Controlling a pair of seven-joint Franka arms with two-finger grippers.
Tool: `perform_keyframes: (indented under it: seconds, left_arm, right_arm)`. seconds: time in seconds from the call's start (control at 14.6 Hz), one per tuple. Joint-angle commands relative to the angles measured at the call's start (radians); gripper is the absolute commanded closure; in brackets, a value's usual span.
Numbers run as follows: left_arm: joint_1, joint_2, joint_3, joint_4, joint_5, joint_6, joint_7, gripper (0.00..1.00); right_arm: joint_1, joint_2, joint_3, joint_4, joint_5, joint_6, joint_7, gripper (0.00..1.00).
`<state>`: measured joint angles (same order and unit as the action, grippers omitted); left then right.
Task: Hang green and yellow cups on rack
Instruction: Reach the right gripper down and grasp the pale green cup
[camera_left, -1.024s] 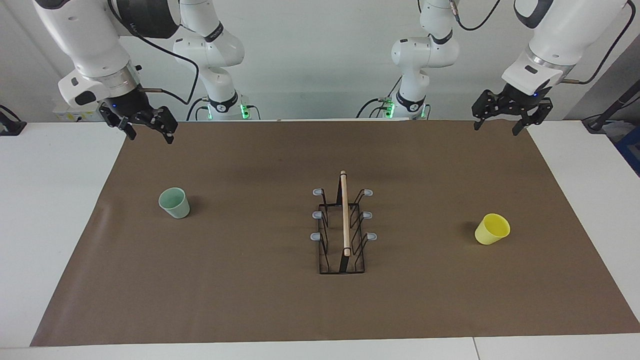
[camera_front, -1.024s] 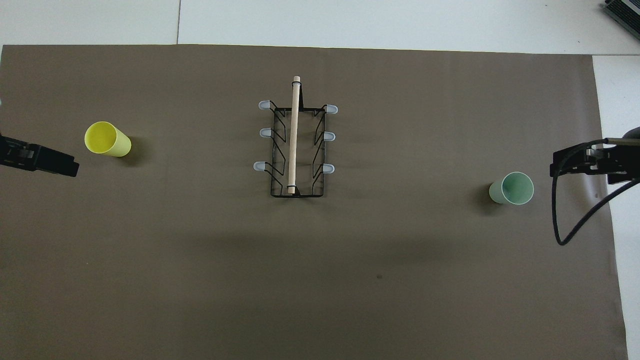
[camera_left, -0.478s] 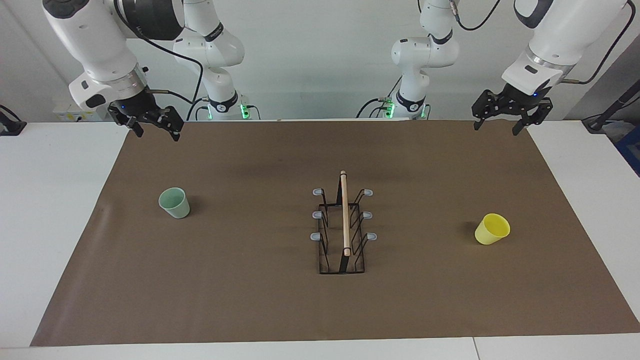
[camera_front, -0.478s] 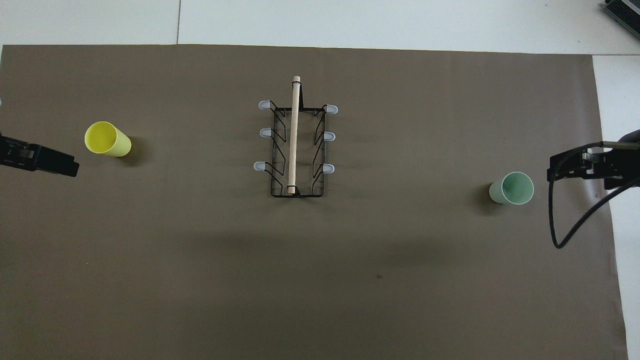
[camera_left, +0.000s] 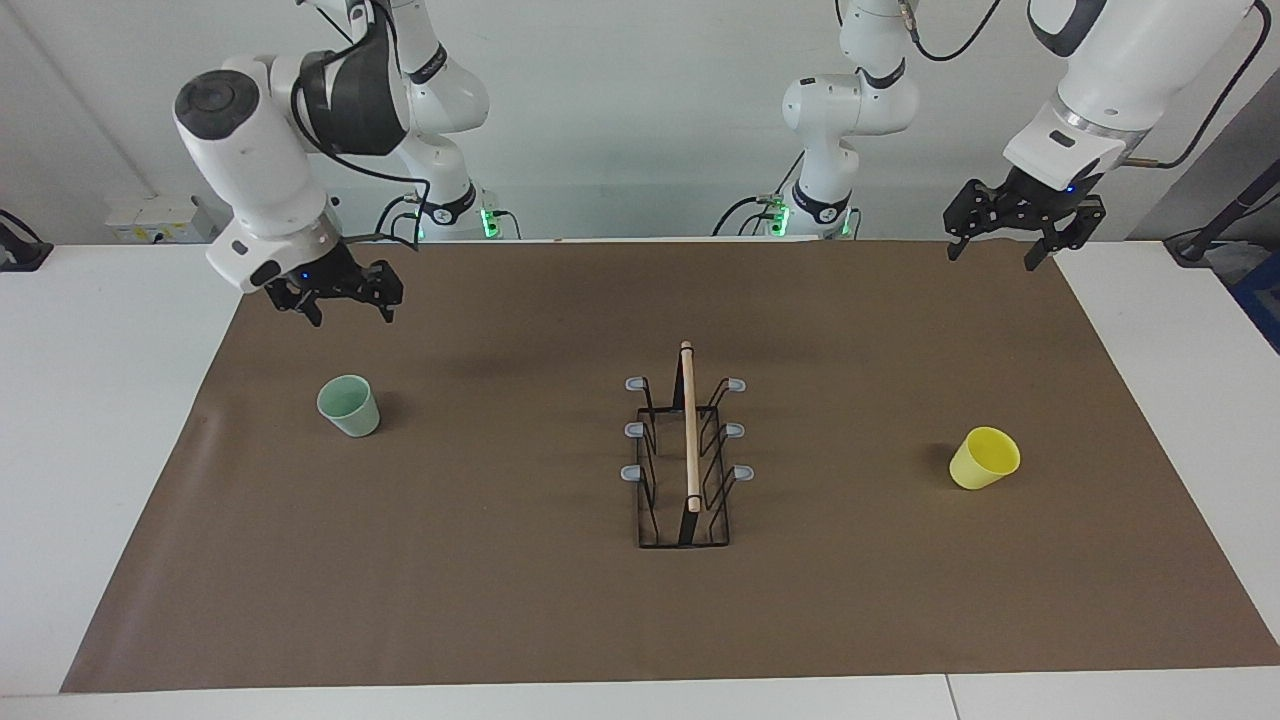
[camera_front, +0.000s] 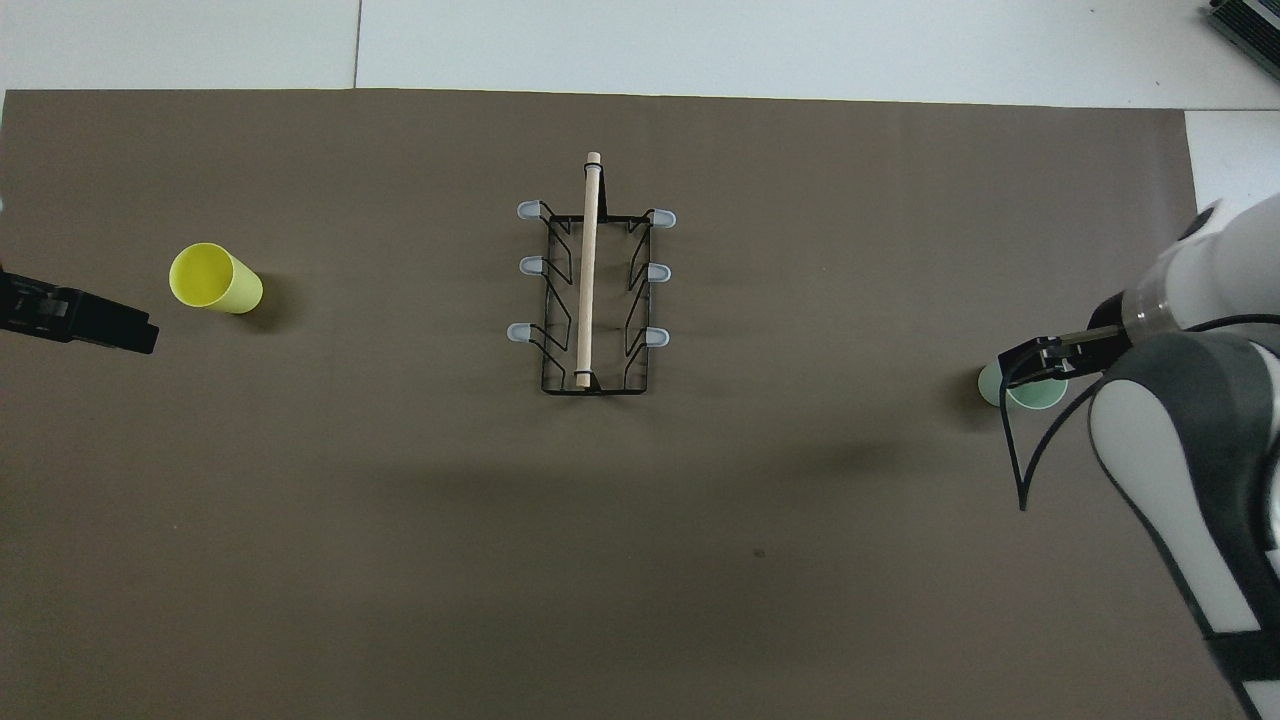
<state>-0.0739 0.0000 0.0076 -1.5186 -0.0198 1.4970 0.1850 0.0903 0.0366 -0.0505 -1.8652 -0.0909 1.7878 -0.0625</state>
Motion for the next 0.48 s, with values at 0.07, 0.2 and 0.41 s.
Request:
perform_keyframes:
  seconds: [0.07,0.2,0.41]
  left_arm:
    - [-0.007,-0.028,0.006,-0.029,0.012,-0.003,-0.001,0.0]
    - [-0.007,-0.029,0.006,-0.029,0.012,-0.003,-0.001,0.0]
    - [-0.009,-0.029,0.006,-0.029,0.012,-0.004,-0.001,0.0]
  right_arm:
    - [0.061,0.129,0.004,0.017,-0.157,0.067,-0.068,0.0]
    - [0.066,0.155,0.004,-0.002,-0.209,0.067,-0.26,0.0]
    - [0.097,0.157,0.006,-0.092,-0.361,0.11,-0.484,0.0]
